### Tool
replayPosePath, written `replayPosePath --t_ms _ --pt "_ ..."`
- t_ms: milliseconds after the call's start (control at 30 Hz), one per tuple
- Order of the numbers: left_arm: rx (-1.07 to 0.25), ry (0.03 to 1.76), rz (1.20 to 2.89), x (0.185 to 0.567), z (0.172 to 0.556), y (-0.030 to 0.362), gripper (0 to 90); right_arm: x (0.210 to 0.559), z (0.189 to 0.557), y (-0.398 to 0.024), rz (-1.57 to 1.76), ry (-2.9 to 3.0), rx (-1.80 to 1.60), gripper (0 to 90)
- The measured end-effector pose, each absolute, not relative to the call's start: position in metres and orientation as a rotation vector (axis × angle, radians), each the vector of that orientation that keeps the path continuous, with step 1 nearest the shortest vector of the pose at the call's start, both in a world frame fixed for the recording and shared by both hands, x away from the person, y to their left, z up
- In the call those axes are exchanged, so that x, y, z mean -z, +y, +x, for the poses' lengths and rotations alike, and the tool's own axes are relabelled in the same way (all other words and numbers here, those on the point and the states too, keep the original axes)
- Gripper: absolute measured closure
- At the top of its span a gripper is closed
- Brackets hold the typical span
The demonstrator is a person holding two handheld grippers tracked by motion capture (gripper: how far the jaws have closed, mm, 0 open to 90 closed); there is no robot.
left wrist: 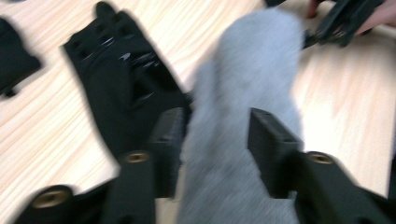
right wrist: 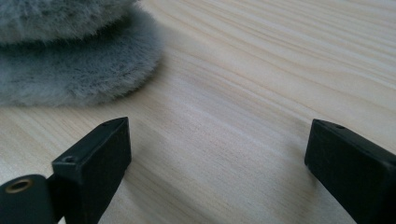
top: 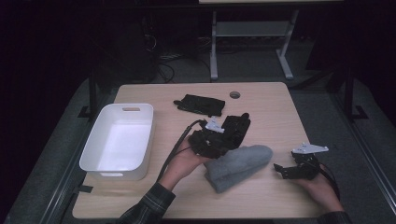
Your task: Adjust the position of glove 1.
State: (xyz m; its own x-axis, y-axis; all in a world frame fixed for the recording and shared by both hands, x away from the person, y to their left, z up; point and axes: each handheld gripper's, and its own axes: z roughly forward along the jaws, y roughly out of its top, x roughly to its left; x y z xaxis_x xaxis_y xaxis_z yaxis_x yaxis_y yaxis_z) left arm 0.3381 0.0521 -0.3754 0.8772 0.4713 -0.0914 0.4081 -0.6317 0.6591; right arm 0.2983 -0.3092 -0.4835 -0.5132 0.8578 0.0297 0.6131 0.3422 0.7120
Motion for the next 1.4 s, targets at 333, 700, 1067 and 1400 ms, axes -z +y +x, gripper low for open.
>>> replayPosePath --t_ms 333,700,1067,1400 --pt "-0.085 0.801 2.323 0.420 0.357 0.091 89.3 0.483 0.298 -0.309 1.293 2.269 -0.972 7.0" --pt "0.007 0.770 2.364 0.443 0.360 0.092 89.4 0.456 0.275 -0.316 1.284 2.246 -1.101 48.5" --pt "0.032 0.744 2.362 0.446 0.356 0.089 89.4 0.436 0.256 -0.250 0.966 2.529 -1.360 90.0" --pt "0.055 0.736 2.366 0.450 0.357 0.087 89.4 0.436 0.259 -0.183 0.743 2.697 -1.413 90.0"
